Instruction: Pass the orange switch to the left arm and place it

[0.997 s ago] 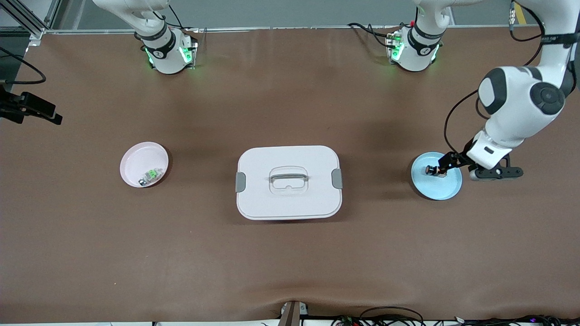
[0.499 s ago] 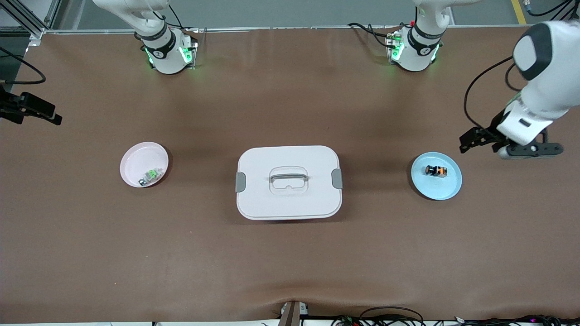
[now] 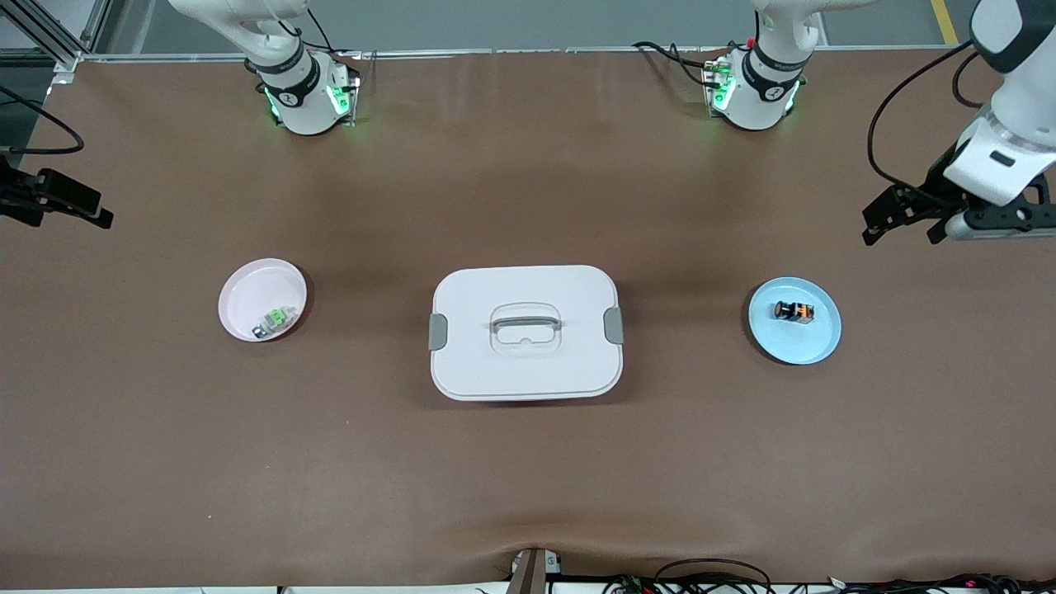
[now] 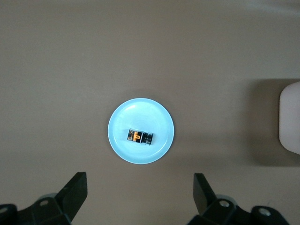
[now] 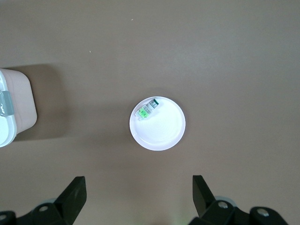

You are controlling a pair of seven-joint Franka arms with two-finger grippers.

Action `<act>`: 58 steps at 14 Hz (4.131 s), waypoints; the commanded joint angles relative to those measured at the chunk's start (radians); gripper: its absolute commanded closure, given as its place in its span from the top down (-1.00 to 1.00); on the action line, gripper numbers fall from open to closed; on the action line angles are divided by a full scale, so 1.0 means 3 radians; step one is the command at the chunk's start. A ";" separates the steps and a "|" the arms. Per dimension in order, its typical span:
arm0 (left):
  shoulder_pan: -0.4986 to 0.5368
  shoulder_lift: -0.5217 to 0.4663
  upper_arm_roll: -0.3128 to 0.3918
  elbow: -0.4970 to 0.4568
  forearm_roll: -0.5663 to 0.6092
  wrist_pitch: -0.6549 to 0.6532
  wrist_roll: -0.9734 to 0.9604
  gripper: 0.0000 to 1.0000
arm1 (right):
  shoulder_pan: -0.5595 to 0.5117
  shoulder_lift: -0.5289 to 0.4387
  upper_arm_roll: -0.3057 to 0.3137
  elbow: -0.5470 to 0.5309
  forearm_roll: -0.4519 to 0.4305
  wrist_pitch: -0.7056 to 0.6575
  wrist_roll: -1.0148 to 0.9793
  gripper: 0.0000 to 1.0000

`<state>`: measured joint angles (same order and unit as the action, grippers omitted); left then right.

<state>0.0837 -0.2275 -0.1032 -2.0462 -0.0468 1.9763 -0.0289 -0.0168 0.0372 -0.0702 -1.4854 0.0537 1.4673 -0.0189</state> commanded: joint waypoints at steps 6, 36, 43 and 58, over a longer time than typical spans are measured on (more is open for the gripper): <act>-0.0130 -0.0106 0.0037 0.0536 -0.0023 -0.0590 0.0040 1.00 | -0.0041 -0.0088 0.0035 -0.0085 0.0005 0.0038 -0.0044 1.00; -0.0233 0.0856 0.0099 0.1523 0.0095 -0.1219 -0.0006 1.00 | 0.0025 -0.0078 0.0050 -0.0085 -0.0082 0.0043 -0.0049 1.00; -0.0218 0.0764 0.0109 0.1416 0.0079 -0.1234 -0.0006 1.00 | 0.0005 -0.0073 0.0045 -0.0085 -0.0061 0.0049 -0.0080 1.00; -0.0197 0.0712 0.0093 0.1319 0.0085 -0.1306 -0.0011 1.00 | 0.0005 -0.0073 0.0035 -0.0085 -0.0036 0.0054 -0.0080 1.00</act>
<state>0.0245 0.0013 -0.0734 -1.6416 -0.0267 1.5934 -0.0300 -0.0088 0.0368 -0.0602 -1.4873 0.0268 1.4722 -0.0300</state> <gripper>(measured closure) 0.000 0.000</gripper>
